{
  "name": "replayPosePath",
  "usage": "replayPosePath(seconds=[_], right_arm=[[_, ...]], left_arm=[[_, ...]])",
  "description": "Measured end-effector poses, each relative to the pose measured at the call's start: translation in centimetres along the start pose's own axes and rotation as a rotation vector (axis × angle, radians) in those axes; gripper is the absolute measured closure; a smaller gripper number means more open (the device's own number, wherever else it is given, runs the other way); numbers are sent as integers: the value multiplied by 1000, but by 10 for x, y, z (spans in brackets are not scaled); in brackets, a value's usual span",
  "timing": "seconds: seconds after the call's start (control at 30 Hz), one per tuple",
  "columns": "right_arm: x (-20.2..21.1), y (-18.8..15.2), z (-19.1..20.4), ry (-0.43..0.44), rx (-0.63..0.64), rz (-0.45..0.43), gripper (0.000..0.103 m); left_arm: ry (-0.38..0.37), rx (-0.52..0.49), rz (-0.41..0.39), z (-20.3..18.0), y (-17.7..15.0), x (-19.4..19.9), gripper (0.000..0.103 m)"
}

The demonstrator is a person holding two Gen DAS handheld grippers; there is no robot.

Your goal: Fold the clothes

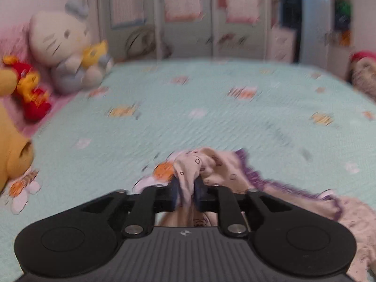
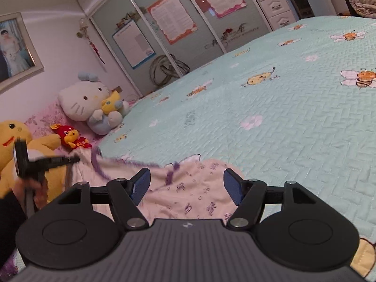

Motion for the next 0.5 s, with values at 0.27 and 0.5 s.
replayPosePath(seconds=[0.27,0.5], right_arm=[[-40,-11,-27,-69,-70,64,34],[-87,-24,-31,-226,-26,204,65]], left_arm=[[-120,51,40,-7,-115,70,51],[-210,102,78,-44,-207,150,47]])
Point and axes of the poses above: each gripper's, at about its wrist camera, not at the fingertips, and x roughly against the way its jaws point, z to its left, y to its top, the point moved 2 cm from there along -x, roughly the way its jaws point, and after that the axes turned 5 degrees about y, right-handed, at the moved point
